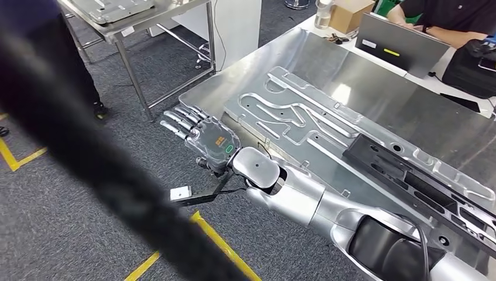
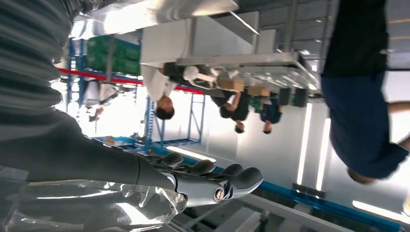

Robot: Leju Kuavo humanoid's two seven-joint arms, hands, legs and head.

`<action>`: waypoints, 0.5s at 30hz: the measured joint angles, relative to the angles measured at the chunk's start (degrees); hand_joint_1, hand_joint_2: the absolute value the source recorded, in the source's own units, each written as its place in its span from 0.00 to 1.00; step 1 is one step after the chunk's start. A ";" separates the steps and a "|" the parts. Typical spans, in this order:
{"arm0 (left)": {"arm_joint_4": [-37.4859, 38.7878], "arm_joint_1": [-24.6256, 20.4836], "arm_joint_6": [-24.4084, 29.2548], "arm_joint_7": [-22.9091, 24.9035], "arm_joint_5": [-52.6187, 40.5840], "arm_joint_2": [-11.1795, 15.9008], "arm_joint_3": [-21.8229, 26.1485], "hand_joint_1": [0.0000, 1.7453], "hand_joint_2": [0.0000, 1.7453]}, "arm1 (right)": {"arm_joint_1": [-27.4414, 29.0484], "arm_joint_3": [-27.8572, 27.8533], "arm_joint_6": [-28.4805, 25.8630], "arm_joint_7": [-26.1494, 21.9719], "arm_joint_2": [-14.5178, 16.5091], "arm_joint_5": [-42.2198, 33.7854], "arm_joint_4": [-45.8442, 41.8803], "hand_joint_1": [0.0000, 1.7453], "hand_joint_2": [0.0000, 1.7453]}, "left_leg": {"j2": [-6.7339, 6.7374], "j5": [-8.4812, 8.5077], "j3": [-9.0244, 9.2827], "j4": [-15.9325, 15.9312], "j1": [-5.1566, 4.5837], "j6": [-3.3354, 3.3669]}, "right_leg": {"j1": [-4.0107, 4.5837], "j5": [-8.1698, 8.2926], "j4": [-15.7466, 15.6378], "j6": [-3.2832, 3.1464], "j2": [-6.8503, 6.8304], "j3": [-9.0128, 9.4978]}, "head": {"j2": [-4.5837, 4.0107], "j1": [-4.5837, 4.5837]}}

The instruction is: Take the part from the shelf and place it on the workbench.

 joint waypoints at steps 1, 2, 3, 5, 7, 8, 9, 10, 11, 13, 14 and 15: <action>0.02 -0.04 0.14 -0.01 0.03 -0.22 -0.07 0.00 0.00 | 0.04 0.00 -0.04 0.01 -0.02 -0.18 0.02 0.00 1.00 | -0.61 0.11 -0.11 0.02 0.05 -0.18 | 0.10 0.85 -2.55 -0.24 0.90 1.16 | 0.00 -0.01; 0.04 -0.05 0.24 -0.01 0.05 -0.45 -0.12 0.00 0.00 | 0.09 0.00 -0.09 0.01 -0.06 -0.36 0.04 0.00 1.00 | -1.19 0.23 -0.27 -0.01 0.18 -0.45 | 0.20 0.95 -3.62 -0.35 1.32 1.62 | 0.00 0.00; 0.05 -0.01 0.33 -0.01 0.12 -0.61 -0.16 0.00 0.00 | 0.15 0.00 -0.13 0.02 -0.09 -0.49 0.09 0.00 1.00 | -1.83 0.40 -0.42 -0.12 0.27 -0.82 | 0.33 0.97 -3.85 -0.36 0.84 1.73 | 0.00 0.00; 0.08 0.22 0.44 -0.01 0.20 -0.94 -0.19 0.00 0.00 | 0.28 0.00 -0.26 0.02 -0.05 -0.67 0.21 0.00 1.00 | -1.36 0.39 -0.67 0.09 0.29 -1.40 | 0.12 1.37 -4.61 -0.69 -0.54 2.21 | 0.00 -0.02; 0.11 0.33 0.64 0.01 0.24 -1.18 -0.21 0.00 0.00 | 0.50 0.00 -0.45 0.01 0.03 -0.93 0.49 0.00 1.00 | 1.95 -1.42 -2.03 2.93 0.08 -1.77 | -0.19 1.82 -5.54 -1.15 -2.01 2.83 | 0.00 -0.11; 0.13 0.28 0.73 0.01 0.26 -1.29 -0.22 0.00 0.00 | 0.74 0.00 -0.54 -0.04 0.05 -1.13 0.81 0.00 1.00 | 3.71 -3.09 -3.47 5.87 0.10 -1.97 | -0.09 1.86 -5.70 -1.29 -2.80 2.96 | 0.00 -0.15; 0.13 0.17 0.81 0.02 0.30 -1.37 -0.23 0.00 0.00 | 1.06 0.00 -0.62 -0.09 0.04 -1.34 1.22 0.00 1.00 | 4.51 -4.89 -5.24 9.47 0.21 -2.20 | -0.05 1.83 -5.71 -1.41 -3.63 2.96 | 0.00 -0.16; 0.13 0.08 0.86 0.02 0.35 -1.45 -0.24 0.00 0.00 | 1.52 0.00 -0.69 -0.13 0.04 -1.54 1.74 0.00 1.00 | 4.83 -6.17 -6.84 12.73 0.34 -2.43 | -0.01 1.76 -5.68 -1.43 -4.54 2.93 | 0.00 -0.16; 0.13 0.05 0.90 0.03 0.40 -1.51 -0.25 0.00 0.00 | 1.98 0.01 -0.77 -0.18 0.04 -1.68 2.24 0.00 1.00 | 4.95 -6.66 -7.81 14.74 0.43 -2.63 | -0.01 1.68 -5.64 -1.41 -5.33 2.91 | 0.00 -0.16; 0.13 0.08 0.95 0.05 0.44 -1.56 -0.25 0.00 0.00 | 2.54 0.02 -0.88 -0.21 0.04 -1.81 2.82 0.00 1.00 | 5.07 -6.38 -8.27 15.71 0.52 -2.85 | -0.02 1.57 -5.58 -1.34 -6.24 2.88 | 0.00 -0.17; 0.13 0.09 0.95 0.07 0.44 -1.56 -0.25 0.00 0.00 | 2.62 0.02 -0.91 -0.22 0.04 -1.84 2.91 0.00 1.00 | 5.10 -6.13 -8.11 15.43 0.54 -2.89 | -0.03 1.55 -5.56 -1.32 -6.38 2.88 | 0.00 -0.17; 0.13 0.10 0.95 0.08 0.44 -1.56 -0.25 0.00 0.00 | 2.65 0.02 -0.92 -0.23 0.04 -1.85 2.95 0.00 1.00 | 5.11 -5.99 -8.00 15.23 0.55 -2.90 | -0.04 1.54 -5.55 -1.31 -6.44 2.88 | 0.00 -0.17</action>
